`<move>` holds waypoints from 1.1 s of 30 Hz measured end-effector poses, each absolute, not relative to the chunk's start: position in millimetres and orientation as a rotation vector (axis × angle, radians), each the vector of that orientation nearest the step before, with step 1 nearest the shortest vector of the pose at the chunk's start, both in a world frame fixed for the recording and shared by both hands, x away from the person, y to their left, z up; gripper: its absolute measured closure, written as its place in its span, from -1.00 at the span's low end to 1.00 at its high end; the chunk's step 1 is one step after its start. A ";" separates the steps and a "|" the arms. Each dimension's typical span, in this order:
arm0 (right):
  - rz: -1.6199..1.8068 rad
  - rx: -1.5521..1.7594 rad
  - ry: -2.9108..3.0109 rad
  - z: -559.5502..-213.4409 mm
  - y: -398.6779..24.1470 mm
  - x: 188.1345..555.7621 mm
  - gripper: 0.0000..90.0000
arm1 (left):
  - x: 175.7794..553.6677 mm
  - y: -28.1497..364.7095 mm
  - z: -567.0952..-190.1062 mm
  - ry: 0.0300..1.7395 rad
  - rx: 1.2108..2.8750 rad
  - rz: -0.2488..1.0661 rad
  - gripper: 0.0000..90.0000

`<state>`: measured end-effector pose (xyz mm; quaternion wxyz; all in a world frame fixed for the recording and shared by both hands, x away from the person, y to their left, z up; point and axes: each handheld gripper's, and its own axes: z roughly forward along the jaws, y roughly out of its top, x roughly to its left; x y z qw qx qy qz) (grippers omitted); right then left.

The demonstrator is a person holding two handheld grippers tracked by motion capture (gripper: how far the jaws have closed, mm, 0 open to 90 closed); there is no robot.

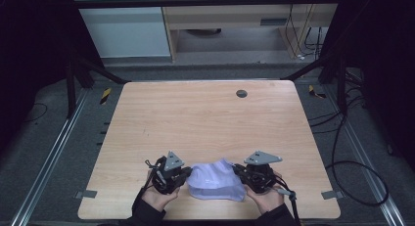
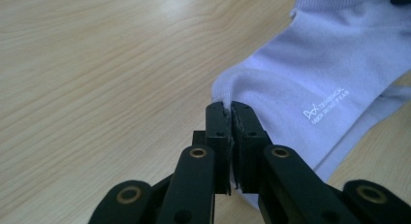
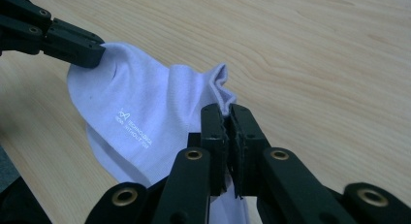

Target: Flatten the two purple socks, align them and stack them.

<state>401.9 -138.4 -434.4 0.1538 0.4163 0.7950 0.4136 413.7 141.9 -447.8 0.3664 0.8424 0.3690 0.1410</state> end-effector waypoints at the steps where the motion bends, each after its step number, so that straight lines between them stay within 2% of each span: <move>1: 1.182 1.194 2.281 -435.8 -141.8 400.6 0.91 | 413.2 139.0 -449.5 0.943 2.174 0.359 0.92; 14: 1.144 1.233 2.336 -456.6 -145.7 389.5 0.91 | 412.8 134.0 -460.4 0.930 2.241 0.320 0.92; 33: 1.038 1.255 2.384 -478.9 -146.8 392.6 0.84 | 415.1 130.7 -475.2 0.939 2.309 0.313 0.91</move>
